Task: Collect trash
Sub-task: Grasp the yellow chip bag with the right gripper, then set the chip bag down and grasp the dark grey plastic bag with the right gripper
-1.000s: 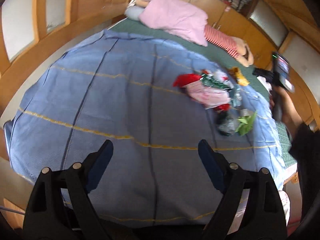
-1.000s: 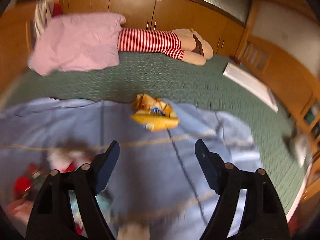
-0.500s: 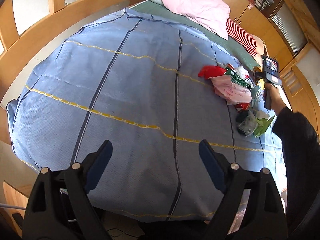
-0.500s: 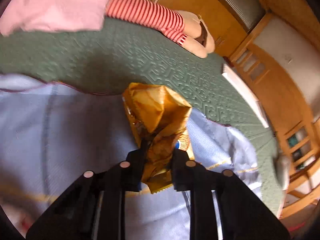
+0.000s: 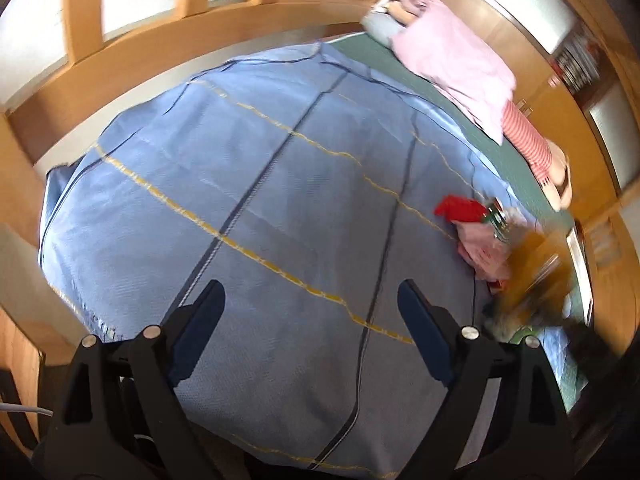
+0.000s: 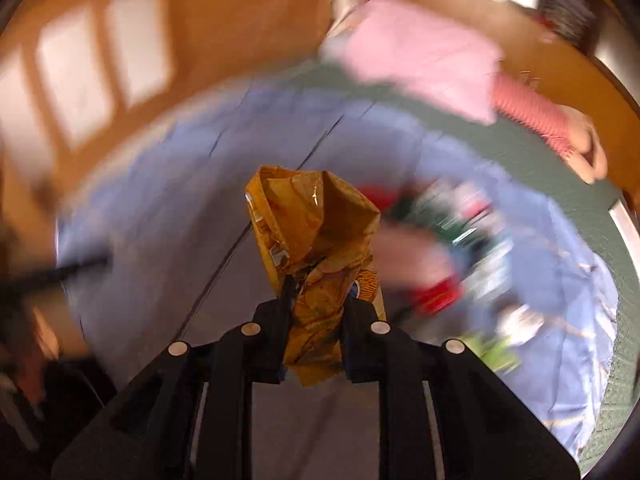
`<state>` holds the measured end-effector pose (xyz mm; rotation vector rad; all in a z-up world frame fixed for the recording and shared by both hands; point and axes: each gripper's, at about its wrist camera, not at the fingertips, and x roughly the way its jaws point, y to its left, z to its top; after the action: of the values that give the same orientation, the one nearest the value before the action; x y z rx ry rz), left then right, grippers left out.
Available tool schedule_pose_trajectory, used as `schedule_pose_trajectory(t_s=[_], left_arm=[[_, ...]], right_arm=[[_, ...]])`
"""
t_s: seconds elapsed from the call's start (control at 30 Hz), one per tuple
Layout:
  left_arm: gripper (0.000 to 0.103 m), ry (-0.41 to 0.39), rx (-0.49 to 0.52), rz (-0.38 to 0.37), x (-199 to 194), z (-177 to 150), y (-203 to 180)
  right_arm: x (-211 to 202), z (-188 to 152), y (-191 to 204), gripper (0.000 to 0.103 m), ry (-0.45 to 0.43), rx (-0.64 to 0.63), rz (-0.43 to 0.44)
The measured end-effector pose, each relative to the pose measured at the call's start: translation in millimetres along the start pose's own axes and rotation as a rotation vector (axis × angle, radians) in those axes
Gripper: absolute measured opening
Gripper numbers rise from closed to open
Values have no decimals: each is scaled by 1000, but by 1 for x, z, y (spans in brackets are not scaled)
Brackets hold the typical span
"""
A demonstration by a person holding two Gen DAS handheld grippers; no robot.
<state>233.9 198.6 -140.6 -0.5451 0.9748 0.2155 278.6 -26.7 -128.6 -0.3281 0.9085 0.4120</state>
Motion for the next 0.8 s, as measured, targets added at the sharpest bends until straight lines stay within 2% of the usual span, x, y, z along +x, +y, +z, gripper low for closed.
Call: schedule_pose_trajectory(t_s=[0.07, 0.1, 0.13, 0.2, 0.27, 0.3, 0.33, 0.37, 0.43, 0.53, 0.57, 0.63, 0.67, 0.73, 0.8], left_arm=[[88, 2, -44, -2, 0, 3, 9], [89, 0, -50, 4, -1, 4, 12], [89, 0, -55, 13, -1, 4, 15], [90, 10, -72, 26, 2, 6, 22], [90, 26, -87, 23, 2, 6, 28], [90, 31, -93, 19, 2, 5, 30], [90, 34, -96, 17, 2, 5, 31], [90, 35, -93, 16, 1, 3, 32], [91, 43, -71, 14, 2, 2, 29], [91, 70, -32, 7, 7, -4, 21], [91, 85, -17, 1, 10, -6, 17], [91, 106, 1, -5, 14, -8, 12], [91, 114, 7, -3, 17, -10, 9], [91, 123, 14, 2, 20, -12, 6], [91, 130, 22, -1, 21, -13, 3]], right_arm=[[21, -12, 26, 21, 44, -38, -44], [29, -16, 35, 25, 57, -22, -34], [36, -21, 45, 29, 95, 3, 17], [34, -26, 56, 58, 148, 31, 146], [20, -28, 51, 69, 108, 60, 233], [9, -25, 38, 72, 64, 94, 260], [-3, -21, 20, 73, 12, 157, 244], [-9, -17, -1, 74, -21, 228, 187], [-6, -10, -38, 74, -28, 318, 32], [29, -4, -74, 74, 54, 297, -209], [42, -5, -79, 73, 84, 280, -249], [59, -15, -78, 60, 136, 264, -256], [65, -18, -78, 45, 161, 267, -241], [63, -27, -81, 37, 153, 291, -234], [50, -31, -81, 32, 135, 352, -150]])
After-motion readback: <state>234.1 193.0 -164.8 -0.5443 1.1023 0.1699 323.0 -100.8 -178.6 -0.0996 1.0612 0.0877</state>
